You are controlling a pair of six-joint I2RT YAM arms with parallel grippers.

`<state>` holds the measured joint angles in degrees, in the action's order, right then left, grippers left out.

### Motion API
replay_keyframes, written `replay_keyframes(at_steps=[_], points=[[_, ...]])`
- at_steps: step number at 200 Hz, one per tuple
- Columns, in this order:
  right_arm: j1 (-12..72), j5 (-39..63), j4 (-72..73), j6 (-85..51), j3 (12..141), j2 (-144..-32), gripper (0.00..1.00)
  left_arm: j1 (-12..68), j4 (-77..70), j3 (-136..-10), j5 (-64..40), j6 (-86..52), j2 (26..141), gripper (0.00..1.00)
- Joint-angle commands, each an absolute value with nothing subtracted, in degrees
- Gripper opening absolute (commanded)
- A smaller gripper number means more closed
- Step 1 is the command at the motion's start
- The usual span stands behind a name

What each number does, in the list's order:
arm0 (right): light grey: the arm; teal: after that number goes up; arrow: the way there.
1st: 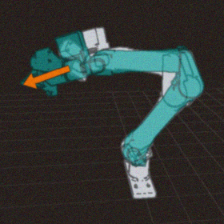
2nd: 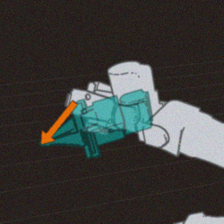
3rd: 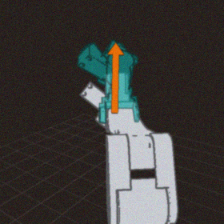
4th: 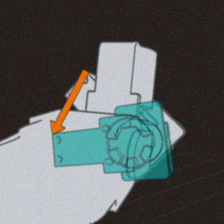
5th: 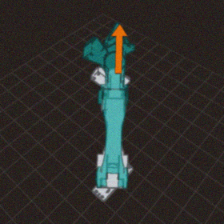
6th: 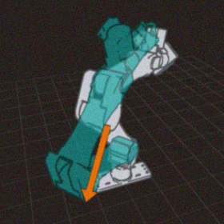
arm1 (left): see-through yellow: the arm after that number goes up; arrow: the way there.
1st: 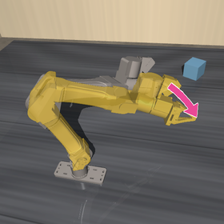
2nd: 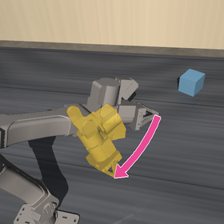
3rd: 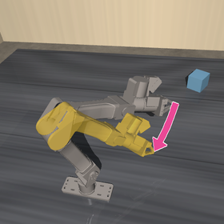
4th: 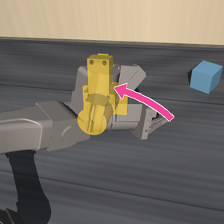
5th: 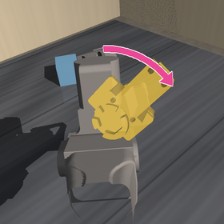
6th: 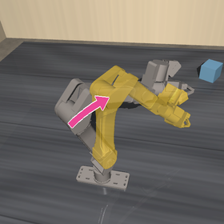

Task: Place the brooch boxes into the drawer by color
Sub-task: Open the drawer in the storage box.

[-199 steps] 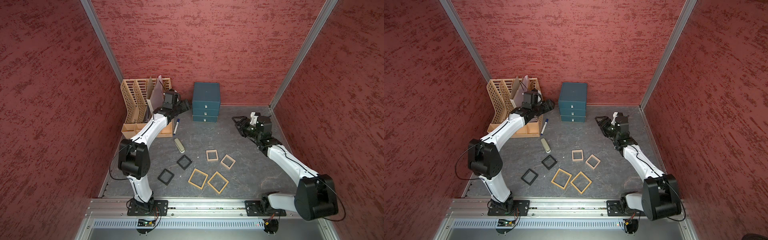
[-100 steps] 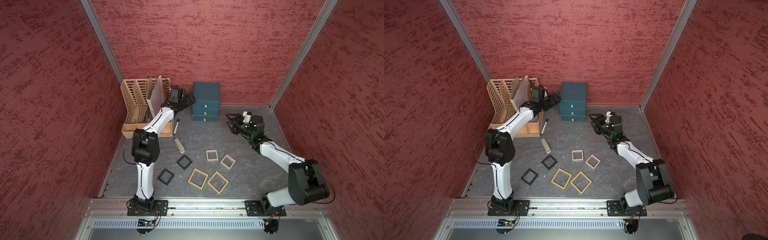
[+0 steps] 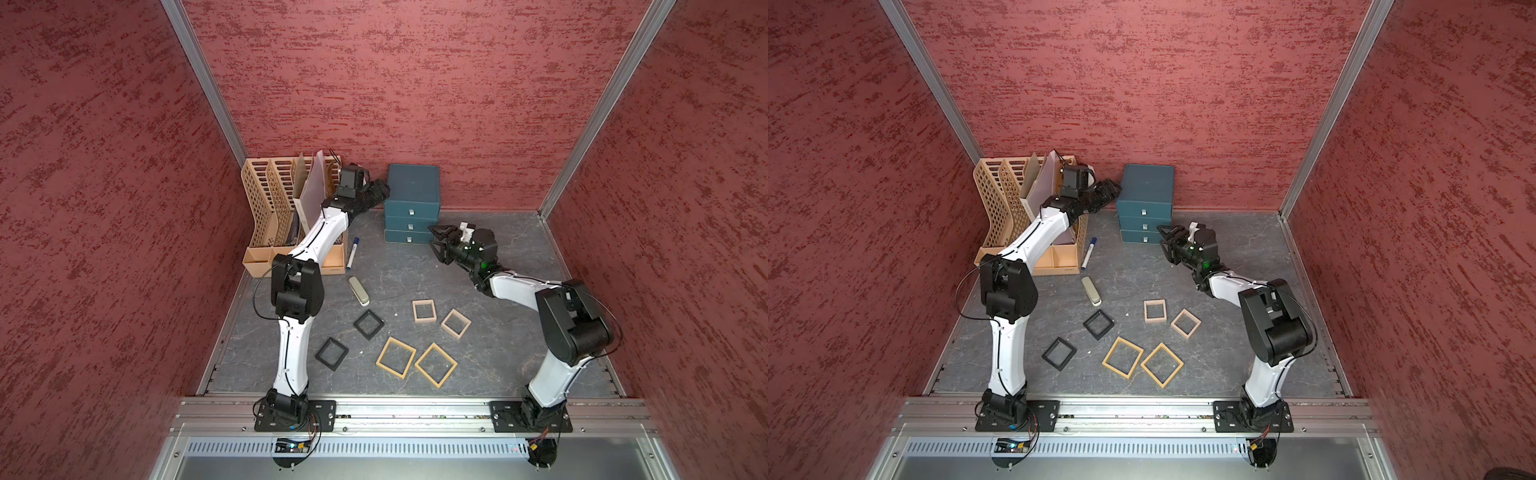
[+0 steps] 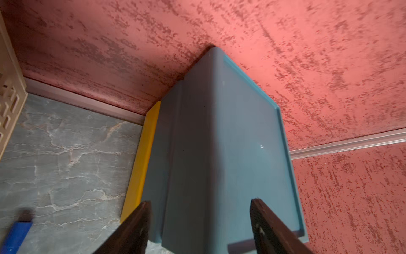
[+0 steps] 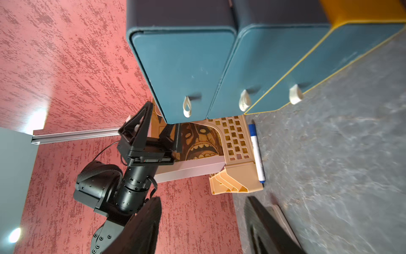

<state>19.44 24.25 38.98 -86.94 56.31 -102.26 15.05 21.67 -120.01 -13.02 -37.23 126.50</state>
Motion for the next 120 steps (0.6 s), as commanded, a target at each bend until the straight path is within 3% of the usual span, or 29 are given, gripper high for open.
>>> replay_keyframes(at_steps=[1,90,120], points=[[21.0,19.8,42.8,-89.0,58.1,-103.7,0.65,14.5,23.0,-119.9,-13.9,-37.3,128.9,0.70],[22.4,15.1,45.3,-90.5,67.7,-112.1,0.63,16.1,16.7,-112.1,-17.2,-38.2,124.7,0.51],[22.4,14.5,44.1,-90.9,70.9,-114.3,0.56,16.7,15.5,-110.0,-17.6,-38.8,123.4,0.41]])
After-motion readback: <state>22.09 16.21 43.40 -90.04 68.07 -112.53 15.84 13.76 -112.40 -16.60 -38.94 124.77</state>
